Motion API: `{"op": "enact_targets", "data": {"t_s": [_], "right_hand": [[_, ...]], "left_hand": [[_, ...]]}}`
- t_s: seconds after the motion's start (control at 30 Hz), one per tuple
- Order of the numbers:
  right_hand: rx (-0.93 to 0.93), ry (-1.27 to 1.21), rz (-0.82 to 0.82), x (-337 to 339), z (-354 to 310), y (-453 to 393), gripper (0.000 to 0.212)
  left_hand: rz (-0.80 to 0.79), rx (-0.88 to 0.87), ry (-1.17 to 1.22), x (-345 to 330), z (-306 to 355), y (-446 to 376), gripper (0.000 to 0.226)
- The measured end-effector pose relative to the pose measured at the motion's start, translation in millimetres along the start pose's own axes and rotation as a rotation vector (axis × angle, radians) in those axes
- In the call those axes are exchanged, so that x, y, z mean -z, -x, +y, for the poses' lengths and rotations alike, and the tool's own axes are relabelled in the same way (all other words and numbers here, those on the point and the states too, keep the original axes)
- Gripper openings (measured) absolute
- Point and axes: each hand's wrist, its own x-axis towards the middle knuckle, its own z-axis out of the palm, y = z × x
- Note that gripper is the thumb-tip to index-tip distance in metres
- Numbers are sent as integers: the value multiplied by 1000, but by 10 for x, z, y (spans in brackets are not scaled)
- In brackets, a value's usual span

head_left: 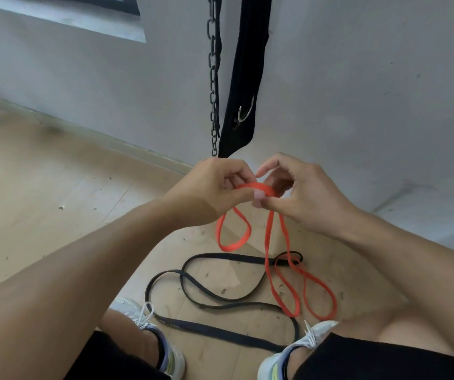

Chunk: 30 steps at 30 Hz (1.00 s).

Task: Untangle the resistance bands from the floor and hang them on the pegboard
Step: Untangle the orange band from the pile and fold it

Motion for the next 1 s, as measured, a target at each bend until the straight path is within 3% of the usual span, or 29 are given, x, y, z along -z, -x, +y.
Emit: {"op": "enact_targets", "data": {"t_s": [0.2,0.53,0.83,1.0], "right_hand": [[-126,255,-308,-51,271,-52,15],[-192,2,-32,213,276,-138,21],[-46,-25,-104,49,58,-25,13],[-47,-54,-135,79,52,-16,14]], "left_hand": [[166,-61,209,121,10,-33,11],[162,122,171,398,-96,-12,18],[-40,104,149,140,37,29,30],[-2,70,104,121,50,21,21]]}}
